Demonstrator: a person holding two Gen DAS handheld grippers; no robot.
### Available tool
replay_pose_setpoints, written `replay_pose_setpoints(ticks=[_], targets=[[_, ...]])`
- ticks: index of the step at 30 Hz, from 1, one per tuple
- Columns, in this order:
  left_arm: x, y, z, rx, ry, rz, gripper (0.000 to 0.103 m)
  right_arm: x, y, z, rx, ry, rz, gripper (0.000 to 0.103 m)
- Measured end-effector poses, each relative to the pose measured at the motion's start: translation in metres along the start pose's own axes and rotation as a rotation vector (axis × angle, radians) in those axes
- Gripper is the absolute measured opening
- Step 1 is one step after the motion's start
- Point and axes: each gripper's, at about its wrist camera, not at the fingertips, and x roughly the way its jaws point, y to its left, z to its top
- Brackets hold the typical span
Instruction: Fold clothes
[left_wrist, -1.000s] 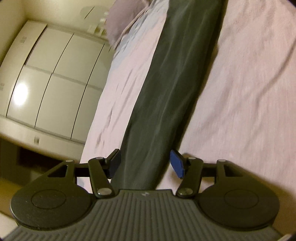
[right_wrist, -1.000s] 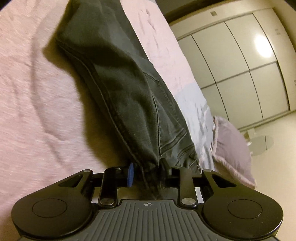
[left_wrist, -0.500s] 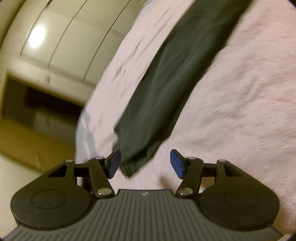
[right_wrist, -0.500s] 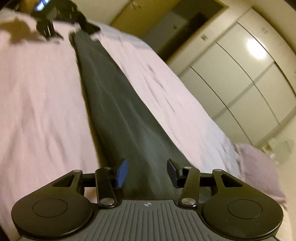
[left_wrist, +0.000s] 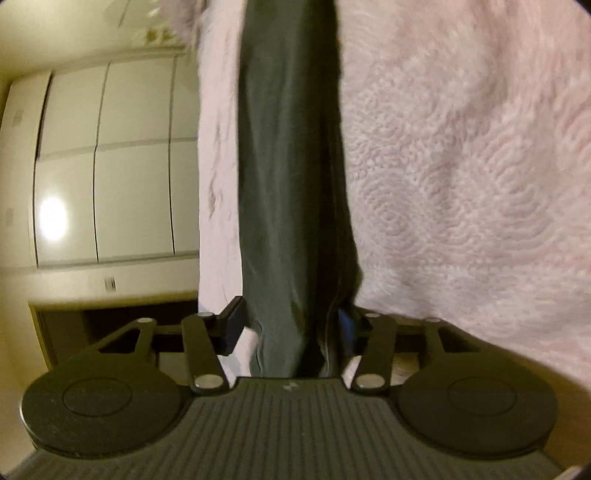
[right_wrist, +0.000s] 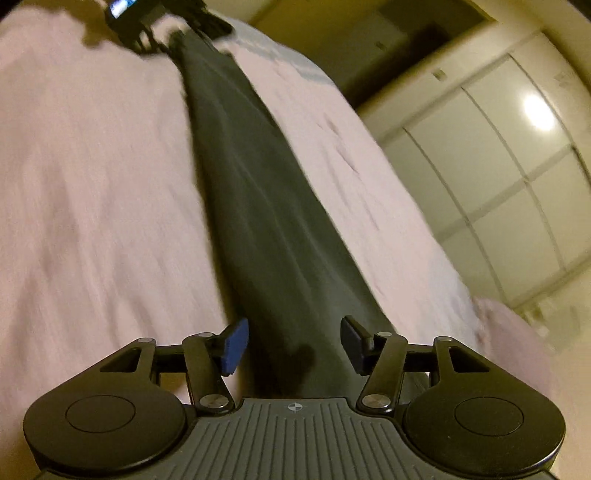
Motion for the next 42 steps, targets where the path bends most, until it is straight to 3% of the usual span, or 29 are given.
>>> replay_pose_setpoints(ticks=[4, 5, 6, 9, 13, 15, 16, 17, 18, 20, 24, 29, 32, 35, 37, 39, 42], targets=[[0.000, -0.007, 0.003, 0.024, 0.009, 0.010, 0.028, -0.014, -0.013, -0.054, -0.034, 0.062, -0.126, 0.089], [-0.001, -0.009, 0.004, 0.017, 0.016, 0.006, 0.018, -0.011, -0.012, -0.064, -0.079, 0.096, -0.177, 0.089], [-0.003, -0.011, 0.005, 0.010, 0.023, 0.001, 0.015, -0.009, -0.013, -0.073, -0.121, 0.116, -0.205, 0.089], [-0.006, -0.011, 0.008, -0.019, 0.035, -0.007, 0.013, -0.004, -0.025, -0.094, -0.118, 0.125, -0.190, 0.089], [0.003, -0.001, 0.008, -0.071, 0.050, -0.025, 0.011, 0.028, -0.031, -0.120, -0.208, 0.166, -0.171, 0.089], [0.002, 0.002, 0.009, -0.085, 0.060, -0.028, 0.008, 0.047, -0.036, -0.127, -0.228, 0.158, -0.173, 0.087], [0.002, 0.004, 0.008, -0.092, 0.066, -0.029, 0.008, 0.055, -0.040, -0.130, -0.231, 0.145, -0.175, 0.077], [0.000, 0.008, 0.008, -0.096, 0.071, -0.031, 0.007, 0.064, -0.044, -0.130, -0.233, 0.146, -0.172, 0.035], [-0.002, 0.012, 0.008, -0.097, 0.074, -0.031, 0.006, 0.070, -0.048, -0.129, -0.238, 0.149, -0.161, 0.025], [-0.011, 0.029, 0.005, -0.102, 0.074, -0.014, 0.006, 0.071, -0.061, -0.124, -0.241, 0.140, -0.147, 0.017], [-0.048, 0.071, -0.001, -0.133, 0.077, 0.028, 0.006, 0.047, -0.103, -0.104, -0.213, 0.094, -0.171, 0.015], [-0.142, 0.107, -0.008, -0.200, 0.089, 0.049, 0.006, -0.001, -0.142, -0.097, -0.223, 0.075, -0.183, 0.015], [-0.200, 0.088, -0.006, -0.217, 0.100, 0.005, 0.006, -0.022, -0.134, -0.110, -0.203, 0.079, -0.137, 0.015], [-0.233, 0.037, 0.006, -0.189, 0.104, -0.127, 0.008, -0.020, -0.099, -0.131, -0.197, 0.108, -0.084, 0.015], [-0.244, 0.005, 0.010, -0.171, 0.127, -0.198, 0.010, -0.017, -0.067, -0.146, -0.234, 0.129, -0.047, 0.024], [-0.256, -0.015, 0.008, -0.155, 0.154, -0.200, 0.015, -0.018, -0.045, -0.150, -0.261, 0.166, -0.084, 0.027], [-0.279, -0.007, -0.002, -0.250, 0.163, -0.216, 0.019, -0.041, -0.039, -0.142, -0.119, 0.166, -0.095, 0.030]])
